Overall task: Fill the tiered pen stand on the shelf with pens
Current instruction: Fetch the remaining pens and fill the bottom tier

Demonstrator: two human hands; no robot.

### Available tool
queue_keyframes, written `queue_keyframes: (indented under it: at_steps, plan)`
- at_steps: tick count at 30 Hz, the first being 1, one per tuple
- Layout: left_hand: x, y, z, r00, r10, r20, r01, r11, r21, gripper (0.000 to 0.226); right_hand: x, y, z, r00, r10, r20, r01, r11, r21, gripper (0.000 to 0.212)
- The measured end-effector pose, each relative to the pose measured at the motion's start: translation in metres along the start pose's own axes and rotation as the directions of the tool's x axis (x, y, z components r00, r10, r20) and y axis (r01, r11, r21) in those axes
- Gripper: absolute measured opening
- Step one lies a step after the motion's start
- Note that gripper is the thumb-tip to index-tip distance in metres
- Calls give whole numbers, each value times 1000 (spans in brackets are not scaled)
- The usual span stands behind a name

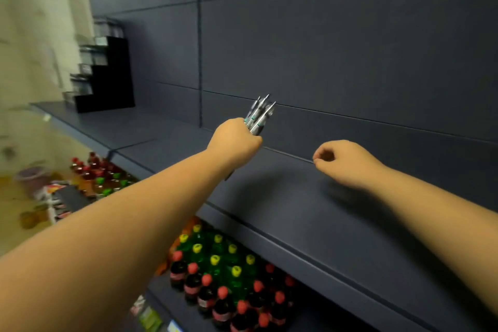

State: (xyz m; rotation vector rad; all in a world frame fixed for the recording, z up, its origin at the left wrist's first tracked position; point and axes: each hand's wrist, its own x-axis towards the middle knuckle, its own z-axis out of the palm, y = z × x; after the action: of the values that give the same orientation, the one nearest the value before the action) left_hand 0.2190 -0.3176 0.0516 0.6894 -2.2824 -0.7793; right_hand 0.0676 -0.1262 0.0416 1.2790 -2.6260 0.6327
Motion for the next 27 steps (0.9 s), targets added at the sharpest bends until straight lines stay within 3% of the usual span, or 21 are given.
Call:
queue_keyframes:
  at_steps: [6, 11, 15, 21, 27]
  plan:
    - [-3, -112, -86, 978, -147, -146, 153, 988, 28, 17, 60, -121, 67, 983, -176, 60, 180, 981, -71, 10]
    - [-2, -199, -142, 903, -312, -296, 319, 947, -25, 14, 108, -201, 111, 958, -267, 106, 275, 959, -71, 12]
    - [10, -261, -178, 843, -418, -338, 417, 905, -80, 18, 147, -258, 147, 934, -338, 117, 342, 939, -19, 16]
    - [61, -333, -217, 823, -427, -375, 424, 901, -95, 22, 223, -343, 195, 886, -449, 112, 446, 893, 51, 15]
    - [127, -399, -275, 803, -464, -373, 454, 883, -122, 16, 306, -411, 238, 880, -450, 149, 414, 883, 222, 13]
